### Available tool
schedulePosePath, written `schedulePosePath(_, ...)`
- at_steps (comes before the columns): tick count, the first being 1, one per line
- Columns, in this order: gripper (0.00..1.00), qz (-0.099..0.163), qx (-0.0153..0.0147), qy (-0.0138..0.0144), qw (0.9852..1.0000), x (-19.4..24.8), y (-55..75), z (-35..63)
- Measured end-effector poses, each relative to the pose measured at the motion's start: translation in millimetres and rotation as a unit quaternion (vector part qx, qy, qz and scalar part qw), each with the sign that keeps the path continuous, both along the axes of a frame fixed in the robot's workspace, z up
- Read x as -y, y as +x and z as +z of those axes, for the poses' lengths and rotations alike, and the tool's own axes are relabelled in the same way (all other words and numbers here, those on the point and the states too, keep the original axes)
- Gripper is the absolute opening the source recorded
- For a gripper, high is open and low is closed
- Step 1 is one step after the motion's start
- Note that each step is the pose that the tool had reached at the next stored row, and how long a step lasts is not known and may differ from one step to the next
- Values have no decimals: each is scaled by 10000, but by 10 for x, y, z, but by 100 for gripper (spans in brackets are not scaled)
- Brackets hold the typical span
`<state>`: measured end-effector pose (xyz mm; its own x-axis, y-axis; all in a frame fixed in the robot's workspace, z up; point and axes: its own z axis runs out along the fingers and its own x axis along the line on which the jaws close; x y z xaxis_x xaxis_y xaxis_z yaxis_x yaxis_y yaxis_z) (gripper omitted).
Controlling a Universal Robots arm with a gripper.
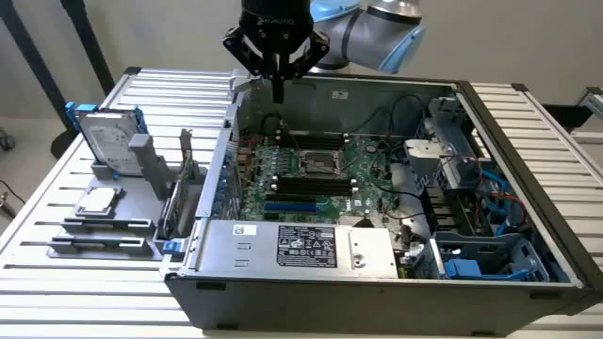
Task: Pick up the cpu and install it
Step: 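Reach for the cpu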
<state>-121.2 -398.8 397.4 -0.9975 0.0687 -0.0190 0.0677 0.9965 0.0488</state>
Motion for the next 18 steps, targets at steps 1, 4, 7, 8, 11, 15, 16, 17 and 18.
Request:
schedulePosePath(1,11,0,0,0,10000,0,0,1)
schedulePosePath(4,11,1,0,0,10000,0,0,2)
schedulePosePath(7,11,1,0,0,10000,0,0,4)
schedulePosePath(8,11,1,0,0,10000,0,0,5)
schedulePosePath(11,11,2,0,0,10000,0,0,6)
schedulePosePath(15,11,2,-10,-1,10000,0,-94,5)
schedulePosePath(16,11,2,-11,-1,10000,0,-139,3)
schedulePosePath(17,11,3,-11,0,10000,0,-185,3)
schedulePosePath(18,11,3,-12,0,10000,0,-229,2)
